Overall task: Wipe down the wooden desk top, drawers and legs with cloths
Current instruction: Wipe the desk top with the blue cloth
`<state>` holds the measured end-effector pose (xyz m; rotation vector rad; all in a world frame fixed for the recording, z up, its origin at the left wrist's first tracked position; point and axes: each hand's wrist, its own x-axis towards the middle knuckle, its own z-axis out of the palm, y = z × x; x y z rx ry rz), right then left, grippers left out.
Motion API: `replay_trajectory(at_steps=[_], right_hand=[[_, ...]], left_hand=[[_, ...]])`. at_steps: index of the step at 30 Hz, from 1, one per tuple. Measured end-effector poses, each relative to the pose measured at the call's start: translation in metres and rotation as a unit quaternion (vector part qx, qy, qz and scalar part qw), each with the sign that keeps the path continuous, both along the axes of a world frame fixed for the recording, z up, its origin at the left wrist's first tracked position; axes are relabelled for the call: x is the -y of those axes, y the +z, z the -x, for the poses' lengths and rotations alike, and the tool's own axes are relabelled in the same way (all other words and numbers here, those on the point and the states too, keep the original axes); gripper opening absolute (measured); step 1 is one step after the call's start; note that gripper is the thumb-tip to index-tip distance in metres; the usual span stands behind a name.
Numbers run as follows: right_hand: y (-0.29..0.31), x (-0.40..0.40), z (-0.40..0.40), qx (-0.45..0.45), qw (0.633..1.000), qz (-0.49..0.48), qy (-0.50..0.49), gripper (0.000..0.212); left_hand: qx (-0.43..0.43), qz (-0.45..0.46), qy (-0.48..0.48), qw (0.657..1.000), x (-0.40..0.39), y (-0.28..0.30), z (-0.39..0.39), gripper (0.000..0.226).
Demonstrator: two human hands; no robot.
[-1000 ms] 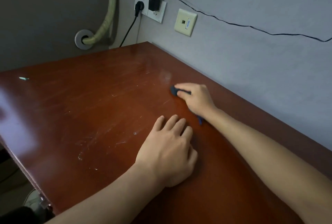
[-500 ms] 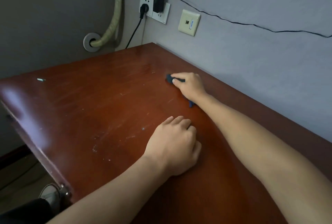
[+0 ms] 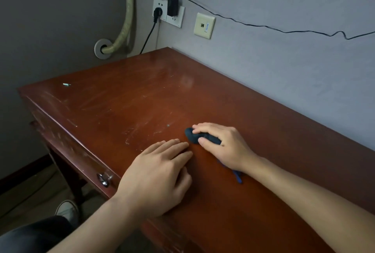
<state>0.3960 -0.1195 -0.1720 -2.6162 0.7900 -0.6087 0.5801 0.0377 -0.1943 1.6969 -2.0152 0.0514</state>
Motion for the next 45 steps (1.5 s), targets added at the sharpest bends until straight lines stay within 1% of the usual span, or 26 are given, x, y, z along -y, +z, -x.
replay_trajectory(at_steps=[2, 5, 6, 8, 10, 11, 14, 16, 18, 19, 21, 22, 24, 26, 28, 31, 33, 35, 37, 38, 39, 41, 42, 43, 44, 45], right_hand=[[0.001, 0.025, -0.011, 0.008, 0.999, 0.013, -0.036, 0.027], [0.003, 0.075, -0.038, 0.009, 0.983, 0.027, -0.179, 0.028], [0.004, 0.088, -0.048, 0.006, 0.976, 0.021, -0.217, 0.03], [0.002, 0.095, -0.063, -0.007, 0.969, 0.017, -0.245, 0.034], [0.004, 0.077, -0.073, -0.01, 0.972, 0.024, -0.232, 0.036], [0.003, 0.06, -0.074, -0.006, 0.978, 0.026, -0.206, 0.035], [-0.005, -0.006, -0.066, 0.012, 0.995, 0.034, -0.09, 0.034], [-0.008, -0.041, -0.056, 0.002, 1.0, 0.027, -0.002, 0.036], [-0.005, -0.052, -0.046, -0.015, 0.999, 0.018, 0.044, 0.037], [-0.003, -0.047, -0.044, -0.021, 0.999, 0.02, 0.038, 0.035], [0.0, -0.026, -0.046, -0.018, 0.999, 0.032, -0.035, 0.031], [0.001, -0.011, -0.049, -0.013, 0.995, 0.036, -0.09, 0.032], [0.005, 0.011, -0.058, -0.019, 0.981, 0.015, -0.192, 0.034], [0.004, 0.015, -0.068, -0.022, 0.973, 0.011, -0.23, 0.037], [0.003, -0.003, -0.078, -0.017, 0.978, 0.018, -0.208, 0.037], [-0.003, -0.059, -0.082, -0.007, 0.995, 0.037, -0.095, 0.035], [-0.007, -0.093, -0.076, -0.01, 0.999, 0.031, -0.016, 0.037], [-0.005, -0.102, -0.068, -0.023, 0.999, 0.012, 0.037, 0.038], [-0.002, -0.082, -0.066, -0.036, 0.999, 0.028, 0.019, 0.036], [-0.001, -0.064, -0.068, -0.029, 0.998, 0.039, -0.025, 0.034], [0.002, -0.044, -0.07, -0.021, 0.995, 0.035, -0.09, 0.034], [0.004, -0.018, -0.078, -0.02, 0.977, 0.01, -0.212, 0.036], [0.003, -0.016, -0.084, -0.024, 0.971, 0.015, -0.237, 0.038], [0.001, -0.022, -0.091, -0.027, 0.971, 0.024, -0.238, 0.038], [-0.002, -0.036, -0.099, -0.021, 0.976, 0.031, -0.215, 0.038], [-0.004, -0.055, -0.105, -0.014, 0.985, 0.035, -0.17, 0.038]], left_hand=[[-0.035, 0.017, 0.005, 0.999, -0.001, 0.001, 0.0, 0.043], [-0.086, 0.059, 0.021, 0.994, -0.004, 0.001, -0.001, 0.03], [-0.093, 0.066, 0.027, 0.993, -0.006, 0.001, -0.001, 0.029], [-0.091, 0.074, 0.036, 0.992, -0.007, 0.0, -0.001, 0.029], [-0.081, 0.089, 0.047, 0.992, -0.007, 0.0, -0.001, 0.027], [-0.075, 0.093, 0.053, 0.991, -0.006, 0.0, -0.001, 0.023], [-0.08, 0.116, 0.073, 0.987, -0.004, -0.002, 0.0, 0.009], [-0.102, 0.127, 0.077, 0.984, -0.003, -0.006, 0.0, 0.01], [-0.115, 0.142, 0.057, 0.981, -0.007, -0.01, -0.005, 0.009], [-0.108, 0.148, 0.05, 0.982, -0.013, -0.013, -0.01, 0.02], [-0.072, 0.148, 0.05, 0.985, -0.03, -0.018, -0.026, 0.041], [-0.052, 0.147, 0.056, 0.986, -0.038, -0.021, -0.036, 0.046], [-0.01, 0.133, 0.073, 0.988, -0.054, -0.029, -0.057, 0.046], [0.029, 0.088, 0.088, 0.992, -0.065, -0.035, -0.074, 0.052], [0.048, 0.054, 0.104, 0.992, -0.068, -0.043, -0.088, 0.061], [0.033, 0.037, 0.134, 0.99, -0.065, -0.05, -0.106, 0.072], [0.018, 0.047, 0.128, 0.99, -0.063, -0.053, -0.111, 0.071], [-0.01, 0.067, 0.113, 0.991, -0.063, -0.058, -0.112, 0.067], [-0.035, 0.085, 0.105, 0.99, -0.062, -0.06, -0.111, 0.065], [-0.043, 0.091, 0.104, 0.989, -0.062, -0.061, -0.111, 0.064], [-0.049, 0.095, 0.102, 0.989, -0.062, -0.061, -0.112, 0.063], [-0.057, 0.103, 0.098, 0.988, -0.061, -0.061, -0.113, 0.062], [-0.063, 0.108, 0.096, 0.988, -0.061, -0.061, -0.113, 0.061], [-0.069, 0.112, 0.095, 0.987, -0.061, -0.062, -0.113, 0.06], [-0.075, 0.116, 0.096, 0.986, -0.061, -0.063, -0.113, 0.059], [-0.081, 0.119, 0.098, 0.985, -0.06, -0.063, -0.113, 0.059]])
